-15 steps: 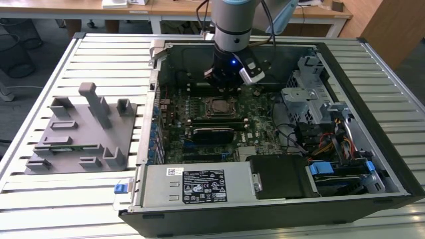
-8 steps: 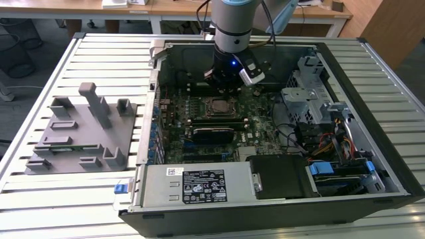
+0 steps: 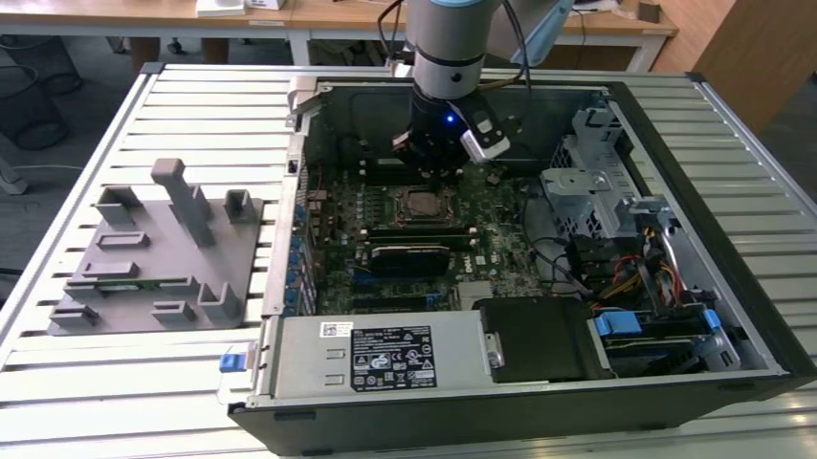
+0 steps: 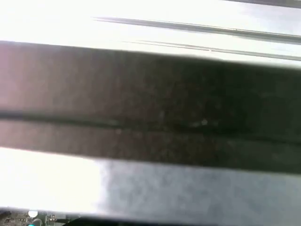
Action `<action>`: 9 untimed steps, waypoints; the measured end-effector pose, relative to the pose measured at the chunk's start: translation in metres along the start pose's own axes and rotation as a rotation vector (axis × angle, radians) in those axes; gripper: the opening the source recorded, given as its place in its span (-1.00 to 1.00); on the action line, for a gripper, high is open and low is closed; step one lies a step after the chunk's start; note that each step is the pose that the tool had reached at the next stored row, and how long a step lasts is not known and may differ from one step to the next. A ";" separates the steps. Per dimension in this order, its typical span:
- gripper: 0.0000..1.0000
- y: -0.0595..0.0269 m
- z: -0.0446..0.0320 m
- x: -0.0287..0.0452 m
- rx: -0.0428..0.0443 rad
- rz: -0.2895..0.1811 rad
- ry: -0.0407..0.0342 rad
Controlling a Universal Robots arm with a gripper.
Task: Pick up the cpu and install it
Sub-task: 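Install the first cpu locking lever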
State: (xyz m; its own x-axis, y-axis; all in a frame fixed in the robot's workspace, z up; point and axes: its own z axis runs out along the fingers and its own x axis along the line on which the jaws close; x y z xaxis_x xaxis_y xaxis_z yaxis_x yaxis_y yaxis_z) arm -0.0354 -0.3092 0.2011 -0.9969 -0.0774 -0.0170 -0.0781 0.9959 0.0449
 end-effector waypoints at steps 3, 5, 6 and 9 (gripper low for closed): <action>-0.79 0.0000 0.0003 -0.0003 0.0047 0.000 0.0004; -0.79 -0.0001 0.0014 -0.0008 0.0139 0.000 0.0014; -0.79 -0.0002 0.0023 -0.0011 0.0173 0.000 0.0019; -0.79 -0.0007 0.0052 -0.0019 0.0245 0.000 0.0048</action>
State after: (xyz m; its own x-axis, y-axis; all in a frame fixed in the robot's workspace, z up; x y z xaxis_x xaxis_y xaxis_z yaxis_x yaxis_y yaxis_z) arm -0.0334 -0.3095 0.1959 -0.9969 -0.0776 -0.0123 -0.0779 0.9968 0.0205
